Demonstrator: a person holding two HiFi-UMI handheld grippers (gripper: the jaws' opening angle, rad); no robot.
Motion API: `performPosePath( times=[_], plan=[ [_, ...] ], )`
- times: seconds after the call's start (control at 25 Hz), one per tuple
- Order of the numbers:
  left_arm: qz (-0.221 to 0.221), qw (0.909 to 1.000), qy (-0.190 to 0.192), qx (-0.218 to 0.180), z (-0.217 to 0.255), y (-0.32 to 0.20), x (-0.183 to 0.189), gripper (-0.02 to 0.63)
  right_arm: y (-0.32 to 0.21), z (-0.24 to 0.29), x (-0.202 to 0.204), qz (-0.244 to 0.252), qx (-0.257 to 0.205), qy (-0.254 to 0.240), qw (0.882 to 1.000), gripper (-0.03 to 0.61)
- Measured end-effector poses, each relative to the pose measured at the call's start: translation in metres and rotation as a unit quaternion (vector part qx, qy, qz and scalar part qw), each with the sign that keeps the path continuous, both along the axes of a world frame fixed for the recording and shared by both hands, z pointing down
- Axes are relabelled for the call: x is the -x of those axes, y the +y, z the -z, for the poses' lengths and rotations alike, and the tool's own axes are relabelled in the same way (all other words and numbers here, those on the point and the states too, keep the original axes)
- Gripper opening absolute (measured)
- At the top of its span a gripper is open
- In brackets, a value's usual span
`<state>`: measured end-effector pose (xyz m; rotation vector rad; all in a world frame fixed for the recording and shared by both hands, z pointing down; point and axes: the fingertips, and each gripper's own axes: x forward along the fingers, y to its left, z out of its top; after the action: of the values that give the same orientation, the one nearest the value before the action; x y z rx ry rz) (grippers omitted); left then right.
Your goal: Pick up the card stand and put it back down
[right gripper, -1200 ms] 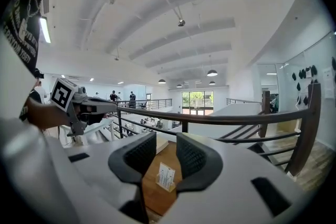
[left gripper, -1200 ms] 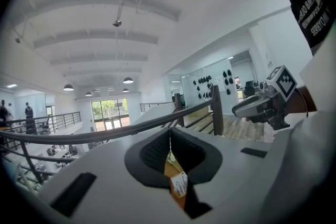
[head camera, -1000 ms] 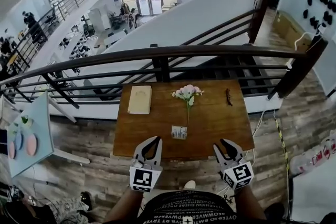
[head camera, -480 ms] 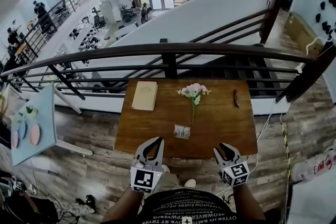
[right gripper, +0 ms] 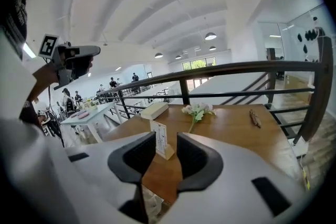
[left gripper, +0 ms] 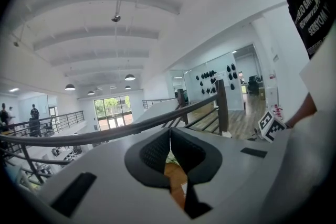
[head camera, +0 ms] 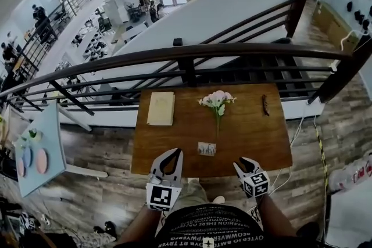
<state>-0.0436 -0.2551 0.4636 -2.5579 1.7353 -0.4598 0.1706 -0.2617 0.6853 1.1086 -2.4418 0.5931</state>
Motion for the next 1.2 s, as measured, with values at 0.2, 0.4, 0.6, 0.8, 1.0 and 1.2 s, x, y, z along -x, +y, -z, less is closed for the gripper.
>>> performPosePath(
  times=[0.2, 0.4, 0.6, 0.8, 1.0, 1.2],
  plan=[
    [-0.009, 0.9999, 0.006, 0.001, 0.0, -0.031, 0.013, 0.026, -0.02, -0.032, 0.022, 0.005, 0.028, 0.001, 1.0, 0.138],
    [-0.022, 0.9997, 0.01, 0.008, -0.006, -0.052, 0.023, 0.026, -0.033, -0.065, 0.04, 0.006, 0.065, 0.003, 0.998, 0.15],
    [-0.031, 0.9993, 0.009, 0.02, -0.017, -0.074, 0.038, 0.026, -0.046, -0.101, 0.065, 0.026, 0.106, 0.017, 0.994, 0.177],
    [-0.029, 0.9991, 0.007, 0.03, -0.022, -0.091, 0.052, 0.026, -0.055, -0.134, 0.083, 0.04, 0.135, 0.028, 0.99, 0.184],
    [-0.023, 0.9991, 0.006, 0.035, -0.025, -0.1, 0.071, 0.026, -0.06, -0.154, 0.099, 0.05, 0.155, 0.048, 0.985, 0.186],
    [-0.013, 0.9985, -0.004, 0.052, -0.035, -0.103, 0.088, 0.026, -0.07, -0.169, 0.106, 0.052, 0.157, 0.049, 0.985, 0.19]
  ],
)
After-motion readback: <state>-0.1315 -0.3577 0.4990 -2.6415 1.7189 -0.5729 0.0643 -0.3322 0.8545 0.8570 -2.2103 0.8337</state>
